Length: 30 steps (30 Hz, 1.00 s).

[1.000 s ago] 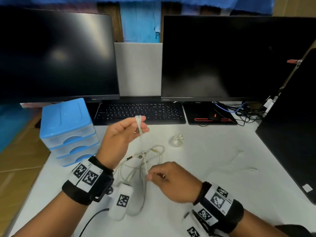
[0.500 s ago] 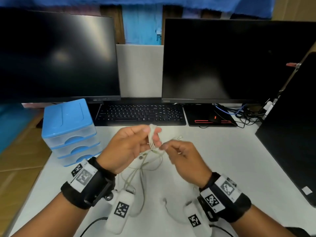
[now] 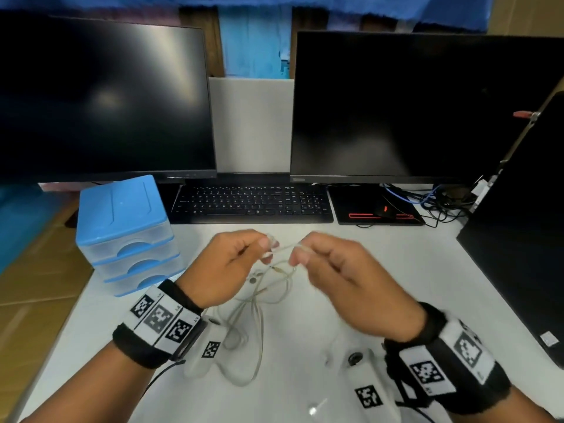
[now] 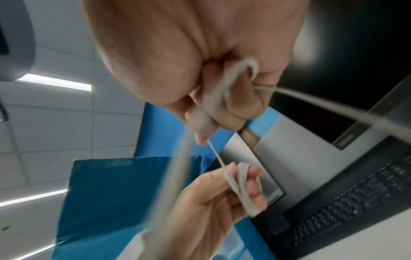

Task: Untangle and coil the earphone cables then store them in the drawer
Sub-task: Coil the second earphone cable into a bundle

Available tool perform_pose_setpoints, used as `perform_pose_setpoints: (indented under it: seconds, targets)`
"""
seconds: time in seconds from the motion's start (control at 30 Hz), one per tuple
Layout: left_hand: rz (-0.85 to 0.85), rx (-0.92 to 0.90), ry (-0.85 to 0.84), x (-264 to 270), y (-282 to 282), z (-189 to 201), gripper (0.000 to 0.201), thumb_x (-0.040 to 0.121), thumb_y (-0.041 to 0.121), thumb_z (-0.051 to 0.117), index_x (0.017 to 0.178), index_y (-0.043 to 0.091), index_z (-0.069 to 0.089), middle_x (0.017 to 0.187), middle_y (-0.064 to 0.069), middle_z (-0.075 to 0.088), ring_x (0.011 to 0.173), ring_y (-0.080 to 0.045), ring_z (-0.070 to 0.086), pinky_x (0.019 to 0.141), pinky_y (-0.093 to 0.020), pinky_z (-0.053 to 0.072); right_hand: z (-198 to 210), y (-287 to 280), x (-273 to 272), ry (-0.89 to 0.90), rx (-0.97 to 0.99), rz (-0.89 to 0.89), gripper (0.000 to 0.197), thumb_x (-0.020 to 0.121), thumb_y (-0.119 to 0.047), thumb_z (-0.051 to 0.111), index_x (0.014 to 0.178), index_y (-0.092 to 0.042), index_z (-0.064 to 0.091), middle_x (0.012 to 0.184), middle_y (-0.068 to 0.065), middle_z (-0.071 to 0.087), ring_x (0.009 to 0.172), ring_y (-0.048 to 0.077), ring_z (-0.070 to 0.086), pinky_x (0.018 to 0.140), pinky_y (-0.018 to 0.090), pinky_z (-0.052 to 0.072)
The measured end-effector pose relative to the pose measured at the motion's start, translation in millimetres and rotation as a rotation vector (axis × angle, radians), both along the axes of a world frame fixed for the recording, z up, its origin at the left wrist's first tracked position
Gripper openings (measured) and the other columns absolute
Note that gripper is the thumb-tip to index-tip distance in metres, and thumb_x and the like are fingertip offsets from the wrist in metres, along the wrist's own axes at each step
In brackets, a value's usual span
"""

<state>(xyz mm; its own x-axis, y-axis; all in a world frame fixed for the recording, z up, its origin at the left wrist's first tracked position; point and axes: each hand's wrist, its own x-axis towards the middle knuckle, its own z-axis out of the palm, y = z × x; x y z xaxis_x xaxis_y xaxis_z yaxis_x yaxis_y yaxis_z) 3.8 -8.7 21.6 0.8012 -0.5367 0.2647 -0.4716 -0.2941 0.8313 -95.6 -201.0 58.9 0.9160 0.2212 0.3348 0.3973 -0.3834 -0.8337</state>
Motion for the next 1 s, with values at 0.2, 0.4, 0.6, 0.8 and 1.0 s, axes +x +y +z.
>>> perform_pose_setpoints:
  seconds: [0.2, 0.4, 0.6, 0.8, 1.0]
  targets:
    - [-0.251, -0.175, 0.248, -19.1, -5.1, 25.7, 0.031, 0.091, 0.033, 0.055, 0.081, 0.011, 0.075, 0.067, -0.006, 0.066, 0.067, -0.022, 0.062, 0.075, -0.025, 0.051, -14.3, -38.0, 30.6, 0.155, 0.185, -0.210, 0.016, 0.095, -0.013, 0.061, 0.080, -0.006, 0.061, 0.046, -0.008, 0.036, 0.045, 0.009, 0.026, 0.044, 0.014, 0.027]
    - [-0.243, -0.401, 0.315, -10.6, 8.4, 42.1, 0.036, 0.084, 0.050, 0.061, 0.071, 0.017, 0.072, 0.066, -0.004, 0.055, 0.061, -0.015, 0.052, 0.064, -0.023, 0.049, -17.1, -79.3, 32.8, 0.409, 0.017, 0.041, 0.016, 0.082, -0.013, 0.076, 0.086, -0.001, 0.066, 0.053, 0.006, 0.054, 0.048, 0.014, 0.046, 0.064, 0.023, 0.043]
    - [-0.243, -0.351, 0.364, -14.4, 3.9, 39.0, 0.032, 0.089, 0.035, 0.053, 0.078, 0.013, 0.073, 0.062, -0.001, 0.057, 0.059, -0.016, 0.053, 0.062, -0.024, 0.049, -5.5, -97.5, 35.6, 0.430, 0.402, 0.033, 0.068, 0.073, -0.054, 0.074, 0.117, -0.003, 0.063, 0.067, 0.015, 0.067, 0.045, 0.019, 0.055, 0.082, 0.045, 0.044]
    - [-0.303, -0.359, 0.411, -25.1, -2.6, 42.9, 0.030, 0.087, 0.037, 0.055, 0.075, 0.016, 0.072, 0.062, -0.001, 0.058, 0.056, -0.014, 0.053, 0.065, -0.028, 0.049, -8.7, -88.1, 35.0, 0.507, 0.105, 0.056, 0.043, 0.073, -0.034, 0.078, 0.104, -0.006, 0.068, 0.049, -0.003, 0.047, 0.045, 0.010, 0.040, 0.051, 0.022, 0.036]
    - [-0.224, -0.630, 0.456, -14.8, 21.6, 66.2, 0.030, 0.076, 0.042, 0.064, 0.070, 0.014, 0.070, 0.057, 0.003, 0.054, 0.050, -0.010, 0.051, 0.058, -0.021, 0.050, -28.9, -118.2, 40.4, 0.433, 0.465, 0.147, 0.050, 0.061, -0.053, 0.086, 0.078, -0.008, 0.074, 0.041, -0.009, 0.033, 0.037, 0.002, 0.028, 0.042, 0.017, 0.030]
